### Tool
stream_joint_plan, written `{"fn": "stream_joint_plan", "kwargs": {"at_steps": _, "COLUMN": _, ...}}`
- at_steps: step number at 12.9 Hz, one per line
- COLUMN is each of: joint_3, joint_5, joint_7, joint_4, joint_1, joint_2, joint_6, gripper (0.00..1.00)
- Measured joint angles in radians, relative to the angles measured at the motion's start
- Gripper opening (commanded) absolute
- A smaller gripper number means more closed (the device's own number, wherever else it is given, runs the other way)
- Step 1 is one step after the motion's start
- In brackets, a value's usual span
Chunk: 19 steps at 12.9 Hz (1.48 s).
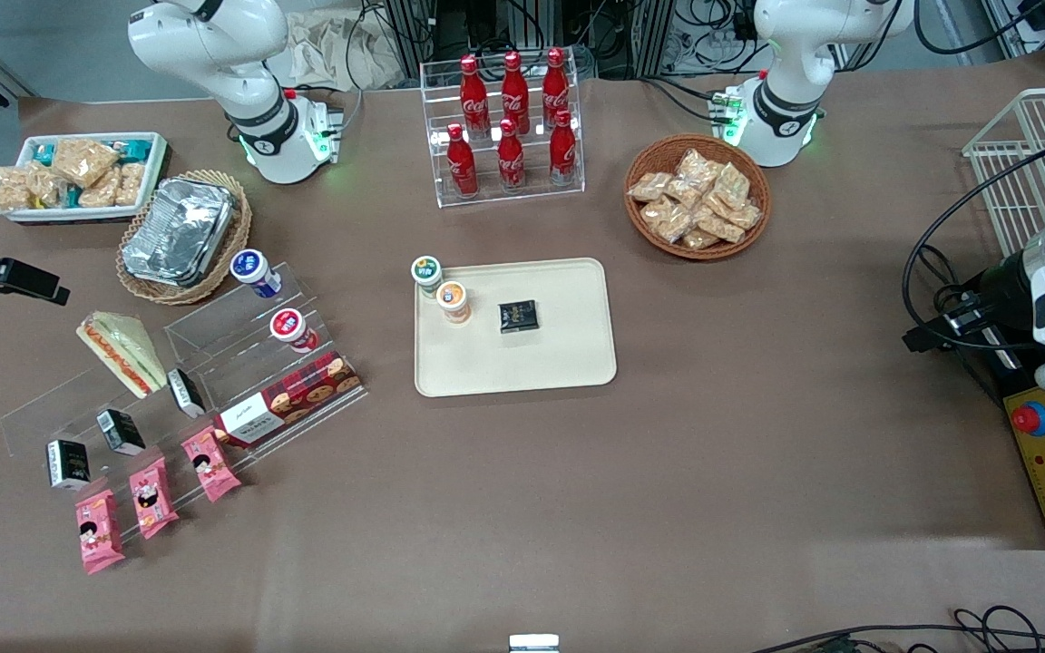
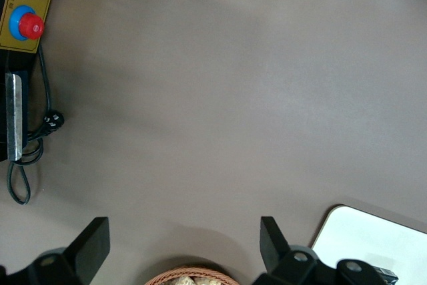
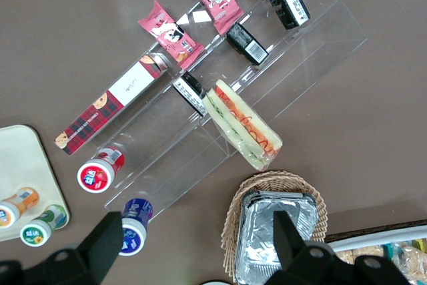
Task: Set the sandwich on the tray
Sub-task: 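Move the right gripper toward the wrapped sandwich in the acrylic rack, then lower the right gripper and close it on the wrapped sandwich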
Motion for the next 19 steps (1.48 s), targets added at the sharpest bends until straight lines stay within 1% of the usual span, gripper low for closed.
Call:
{"fn": "stream_joint_plan", "kwargs": {"at_steps": 4, "joint_3": 0.0, "joint_5": 0.0, "joint_7": -0.043, "joint_4": 0.002, "joint_1": 0.0, "joint_2": -0.006, "joint_6": 0.001, "gripper": 1.0}}
{"fn": "stream_joint_plan", "kwargs": {"at_steps": 7, "joint_3": -0.011, "joint_5": 0.0, "joint_7": -0.215, "joint_4": -0.001, "joint_1": -0.004, "joint_2": -0.013, "joint_6": -0.002, "gripper": 1.0}}
{"fn": "stream_joint_plan", "kwargs": {"at_steps": 9, "joint_3": -0.042, "joint_5": 0.0, "joint_7": -0.368, "joint_4": -0.028, "joint_1": -0.025, "joint_2": -0.015, "joint_6": 0.02, "gripper": 1.0}}
{"fn": "stream_joint_plan", "kwargs": {"at_steps": 12, "joint_3": -0.066, "joint_5": 0.001, "joint_7": -0.539, "joint_4": -0.106, "joint_1": -0.048, "joint_2": -0.025, "joint_6": 0.114, "gripper": 1.0}}
{"fn": "stream_joint_plan", "kwargs": {"at_steps": 14, "joint_3": -0.067, "joint_5": 0.002, "joint_7": -0.581, "joint_4": -0.184, "joint_1": -0.047, "joint_2": -0.035, "joint_6": 0.195, "gripper": 1.0}}
{"fn": "stream_joint_plan", "kwargs": {"at_steps": 17, "joint_3": -0.067, "joint_5": 0.005, "joint_7": -0.62, "joint_4": -0.404, "joint_1": -0.047, "joint_2": -0.092, "joint_6": 0.412, "gripper": 1.0}}
{"fn": "stream_joint_plan", "kwargs": {"at_steps": 19, "joint_3": -0.066, "joint_5": 0.005, "joint_7": -0.644, "joint_4": -0.52, "joint_1": -0.044, "joint_2": -0.12, "joint_6": 0.51, "gripper": 1.0}}
